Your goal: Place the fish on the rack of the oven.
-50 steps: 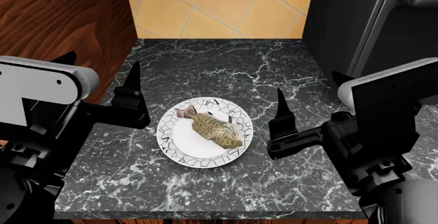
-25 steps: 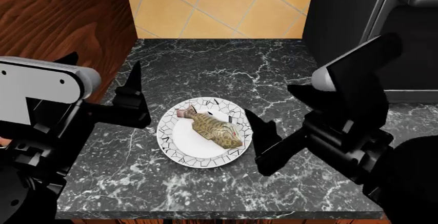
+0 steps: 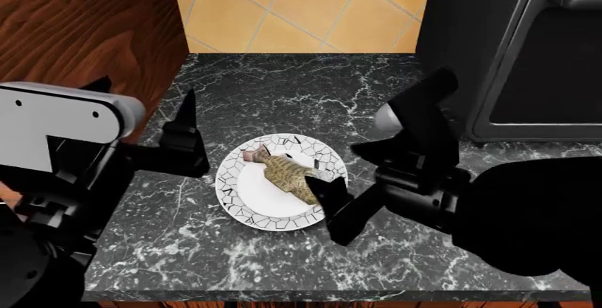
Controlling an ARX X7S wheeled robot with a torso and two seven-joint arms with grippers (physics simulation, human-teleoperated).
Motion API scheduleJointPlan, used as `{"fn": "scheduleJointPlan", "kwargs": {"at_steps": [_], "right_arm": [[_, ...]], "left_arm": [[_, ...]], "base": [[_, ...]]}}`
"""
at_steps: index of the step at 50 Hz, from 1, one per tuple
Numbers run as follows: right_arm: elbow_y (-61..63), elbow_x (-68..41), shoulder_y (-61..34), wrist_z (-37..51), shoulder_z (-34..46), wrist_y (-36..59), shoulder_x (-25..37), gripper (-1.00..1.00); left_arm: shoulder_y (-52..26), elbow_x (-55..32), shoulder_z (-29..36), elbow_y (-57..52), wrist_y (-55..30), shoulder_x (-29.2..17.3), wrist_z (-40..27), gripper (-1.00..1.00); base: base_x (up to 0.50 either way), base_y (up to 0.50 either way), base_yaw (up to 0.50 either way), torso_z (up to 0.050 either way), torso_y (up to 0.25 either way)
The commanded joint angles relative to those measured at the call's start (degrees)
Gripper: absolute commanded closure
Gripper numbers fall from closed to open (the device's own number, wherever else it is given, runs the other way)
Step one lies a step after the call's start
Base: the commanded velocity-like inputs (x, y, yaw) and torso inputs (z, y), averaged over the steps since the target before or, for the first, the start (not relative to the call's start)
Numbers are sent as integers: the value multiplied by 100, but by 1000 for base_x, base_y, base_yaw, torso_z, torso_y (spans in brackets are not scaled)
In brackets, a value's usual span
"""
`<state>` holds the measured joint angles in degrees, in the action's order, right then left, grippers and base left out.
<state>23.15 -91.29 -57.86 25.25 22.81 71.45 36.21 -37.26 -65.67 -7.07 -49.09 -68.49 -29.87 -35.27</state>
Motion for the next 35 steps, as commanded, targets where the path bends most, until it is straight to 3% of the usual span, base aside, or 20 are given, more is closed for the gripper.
{"fn": "scheduleJointPlan", "kwargs": {"at_steps": [1, 22, 35], "right_arm": [[-555, 776, -125, -618, 495, 133, -209, -100], [-1451, 1790, -637, -1430, 1288, 86, -556, -100], [-1874, 1464, -819, -1338, 1324, 386, -750, -100]], "left_arm": [[81, 175, 117, 68, 120, -19, 68, -100], [48, 349, 340, 180, 239, -52, 136, -100], [-23, 296, 381, 220, 235, -76, 85, -100]], "base": [[0, 0, 0, 0, 0], [0, 0, 0, 0, 0], [0, 0, 0, 0, 0]]}}
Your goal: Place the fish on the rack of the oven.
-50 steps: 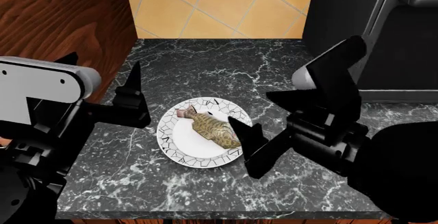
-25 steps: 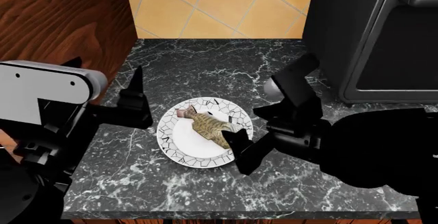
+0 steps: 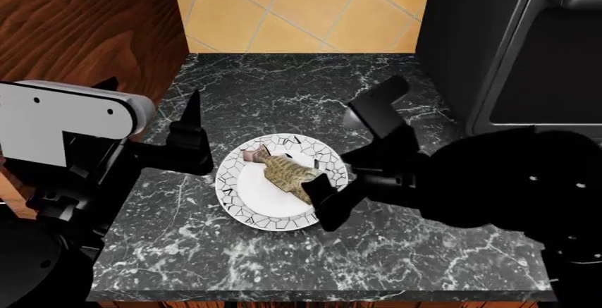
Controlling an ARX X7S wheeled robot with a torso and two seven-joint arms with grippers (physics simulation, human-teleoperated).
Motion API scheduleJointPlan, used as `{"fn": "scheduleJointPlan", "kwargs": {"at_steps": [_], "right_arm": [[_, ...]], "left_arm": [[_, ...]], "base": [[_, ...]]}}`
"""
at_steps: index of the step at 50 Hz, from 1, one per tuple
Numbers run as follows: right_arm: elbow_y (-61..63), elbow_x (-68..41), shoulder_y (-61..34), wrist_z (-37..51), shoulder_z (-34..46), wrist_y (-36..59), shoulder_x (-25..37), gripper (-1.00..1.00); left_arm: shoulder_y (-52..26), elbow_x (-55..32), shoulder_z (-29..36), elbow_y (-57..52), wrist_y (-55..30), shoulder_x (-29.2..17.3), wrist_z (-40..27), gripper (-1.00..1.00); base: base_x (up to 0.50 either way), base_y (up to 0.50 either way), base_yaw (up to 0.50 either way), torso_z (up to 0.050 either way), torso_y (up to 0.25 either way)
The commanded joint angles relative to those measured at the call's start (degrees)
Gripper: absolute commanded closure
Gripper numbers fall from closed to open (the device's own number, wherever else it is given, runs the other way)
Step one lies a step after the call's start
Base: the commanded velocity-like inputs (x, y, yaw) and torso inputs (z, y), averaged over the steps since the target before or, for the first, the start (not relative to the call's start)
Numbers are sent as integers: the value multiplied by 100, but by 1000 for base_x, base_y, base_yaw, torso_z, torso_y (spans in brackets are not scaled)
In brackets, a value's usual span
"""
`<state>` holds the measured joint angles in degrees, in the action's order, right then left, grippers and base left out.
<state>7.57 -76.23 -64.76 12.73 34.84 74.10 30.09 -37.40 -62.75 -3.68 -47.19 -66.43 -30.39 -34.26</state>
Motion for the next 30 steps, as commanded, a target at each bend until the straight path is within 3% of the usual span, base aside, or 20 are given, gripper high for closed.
{"fn": "scheduleJointPlan", "kwargs": {"at_steps": [1, 30], "right_arm": [[-325, -37, -137, -114, 128, 108, -145, -100], [-650, 269, -242, -664, 556, -69, -280, -100]], "left_arm": [[-15, 2, 43, 26, 30, -30, -19, -100], [101, 182, 150, 144, 266, -105, 90, -100]], "base": [[0, 0, 0, 0, 0], [0, 0, 0, 0, 0]]}}
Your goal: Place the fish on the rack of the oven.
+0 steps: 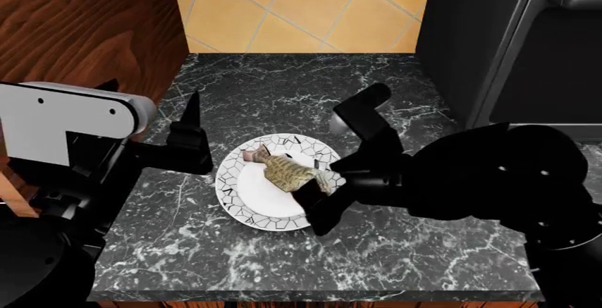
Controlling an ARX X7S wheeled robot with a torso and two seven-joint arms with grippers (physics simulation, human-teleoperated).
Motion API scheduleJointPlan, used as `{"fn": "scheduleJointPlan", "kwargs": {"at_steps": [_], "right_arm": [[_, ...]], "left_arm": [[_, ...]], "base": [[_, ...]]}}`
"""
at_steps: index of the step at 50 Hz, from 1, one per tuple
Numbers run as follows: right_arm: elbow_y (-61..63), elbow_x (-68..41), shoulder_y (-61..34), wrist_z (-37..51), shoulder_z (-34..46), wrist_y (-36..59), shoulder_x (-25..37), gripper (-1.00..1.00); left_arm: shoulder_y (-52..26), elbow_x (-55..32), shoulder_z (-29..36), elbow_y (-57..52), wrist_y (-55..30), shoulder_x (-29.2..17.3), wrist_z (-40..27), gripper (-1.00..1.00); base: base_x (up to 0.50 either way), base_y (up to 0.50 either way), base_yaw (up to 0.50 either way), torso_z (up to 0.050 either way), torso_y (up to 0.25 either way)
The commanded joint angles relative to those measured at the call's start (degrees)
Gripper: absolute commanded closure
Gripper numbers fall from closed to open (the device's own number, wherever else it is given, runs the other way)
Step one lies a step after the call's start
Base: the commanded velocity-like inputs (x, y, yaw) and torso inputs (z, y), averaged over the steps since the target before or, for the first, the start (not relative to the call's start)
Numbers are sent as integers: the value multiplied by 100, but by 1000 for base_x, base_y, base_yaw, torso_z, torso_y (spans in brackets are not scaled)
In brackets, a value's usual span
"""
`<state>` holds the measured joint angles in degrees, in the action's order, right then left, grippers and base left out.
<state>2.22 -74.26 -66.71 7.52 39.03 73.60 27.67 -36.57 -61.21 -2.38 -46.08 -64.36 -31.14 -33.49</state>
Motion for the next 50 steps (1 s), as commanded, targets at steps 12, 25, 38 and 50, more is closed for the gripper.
{"fn": "scheduleJointPlan", "kwargs": {"at_steps": [12, 25, 38, 50], "right_arm": [[-231, 152, -64, -224, 246, -70, -54, -100], [-242, 82, -149, -203, 319, 30, -74, -100], [-276, 148, -136, -234, 383, -62, -54, -100], [-187, 244, -162, -199, 421, -165, 25, 100]], "left_arm": [[35, 143, 126, 104, 153, -35, 66, -100], [84, 113, 102, 87, 204, -80, 52, -100], [55, 69, 120, 97, 204, -106, 9, -100], [-33, 0, 163, 114, 181, -94, -47, -100]], "base": [[0, 0, 0, 0, 0], [0, 0, 0, 0, 0], [0, 0, 0, 0, 0], [0, 0, 0, 0, 0]]}}
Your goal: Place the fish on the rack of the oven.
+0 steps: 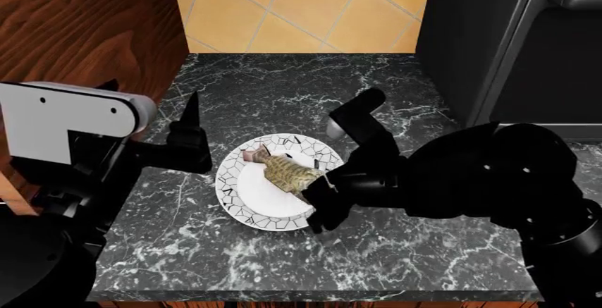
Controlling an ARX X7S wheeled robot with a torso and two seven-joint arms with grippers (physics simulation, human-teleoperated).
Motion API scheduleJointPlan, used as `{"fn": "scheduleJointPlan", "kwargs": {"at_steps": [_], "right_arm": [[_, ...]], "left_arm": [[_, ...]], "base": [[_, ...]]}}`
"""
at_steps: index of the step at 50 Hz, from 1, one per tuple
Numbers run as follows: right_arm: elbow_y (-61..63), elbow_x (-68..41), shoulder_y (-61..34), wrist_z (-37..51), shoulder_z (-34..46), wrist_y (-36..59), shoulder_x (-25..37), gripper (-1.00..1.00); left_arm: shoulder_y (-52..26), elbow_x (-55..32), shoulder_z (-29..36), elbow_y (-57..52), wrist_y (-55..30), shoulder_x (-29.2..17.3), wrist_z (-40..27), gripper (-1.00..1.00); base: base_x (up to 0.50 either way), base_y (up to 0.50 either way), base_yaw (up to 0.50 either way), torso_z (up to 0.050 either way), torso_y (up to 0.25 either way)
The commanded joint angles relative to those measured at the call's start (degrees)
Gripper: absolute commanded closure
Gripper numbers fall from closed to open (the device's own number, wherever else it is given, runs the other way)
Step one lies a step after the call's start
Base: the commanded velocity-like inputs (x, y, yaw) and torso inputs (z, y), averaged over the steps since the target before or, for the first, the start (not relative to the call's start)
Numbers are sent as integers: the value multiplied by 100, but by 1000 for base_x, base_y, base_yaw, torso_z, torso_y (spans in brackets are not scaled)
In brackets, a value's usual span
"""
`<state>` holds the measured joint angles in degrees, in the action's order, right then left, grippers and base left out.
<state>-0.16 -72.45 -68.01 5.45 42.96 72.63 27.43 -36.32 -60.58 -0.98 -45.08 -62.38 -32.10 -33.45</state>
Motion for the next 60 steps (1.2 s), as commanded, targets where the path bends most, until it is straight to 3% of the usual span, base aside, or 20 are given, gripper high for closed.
{"fn": "scheduleJointPlan", "kwargs": {"at_steps": [1, 20, 41, 60], "right_arm": [[59, 63, -35, 7, 33, -70, 52, 100], [687, -196, -328, 451, -362, -160, 237, 100], [2257, -1004, 228, 2541, -1225, -452, 599, 100], [3042, -1076, 566, 3415, -1536, -778, 804, 100]], "left_arm": [[-54, -52, 28, 17, -9, 3, -53, -100], [-98, -335, -109, -99, -50, -68, -217, -100], [109, -458, -246, -274, 157, -97, -198, -100], [12, -750, -253, -421, 127, -113, -385, -100]], "base": [[0, 0, 0, 0, 0], [0, 0, 0, 0, 1], [0, 0, 0, 0, 0], [0, 0, 0, 0, 0]]}}
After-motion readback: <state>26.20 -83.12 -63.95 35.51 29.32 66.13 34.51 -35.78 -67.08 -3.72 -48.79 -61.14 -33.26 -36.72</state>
